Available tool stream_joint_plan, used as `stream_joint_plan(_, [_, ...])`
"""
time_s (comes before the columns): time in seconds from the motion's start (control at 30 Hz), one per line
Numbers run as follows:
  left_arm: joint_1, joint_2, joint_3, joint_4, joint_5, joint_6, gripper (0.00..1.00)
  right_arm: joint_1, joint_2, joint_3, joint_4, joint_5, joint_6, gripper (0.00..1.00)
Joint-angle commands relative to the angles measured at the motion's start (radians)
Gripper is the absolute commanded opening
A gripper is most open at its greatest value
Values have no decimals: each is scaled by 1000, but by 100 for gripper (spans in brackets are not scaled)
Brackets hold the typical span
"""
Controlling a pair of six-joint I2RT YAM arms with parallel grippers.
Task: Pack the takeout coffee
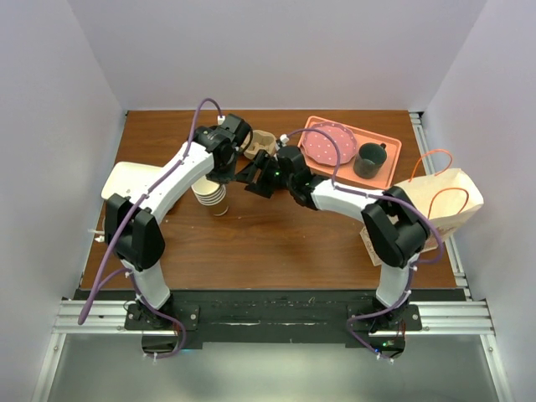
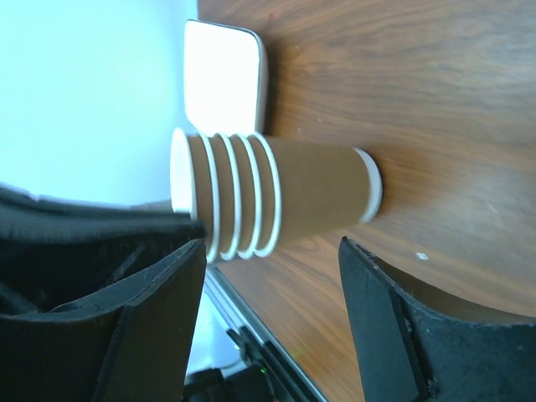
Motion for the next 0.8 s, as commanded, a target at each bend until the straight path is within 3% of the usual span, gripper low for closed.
stream_joint_plan(0.0, [1, -46, 9, -22, -9, -35, 0, 0, 52, 75, 125, -69, 72, 67])
stream_joint_plan(0.5, [1, -48, 6, -17, -20, -30, 0, 6, 161, 152, 167, -168, 105, 63])
stream_joint_plan(0.77, [0, -52, 31, -17, -24, -28, 0, 29, 193, 178, 110, -171, 94, 61])
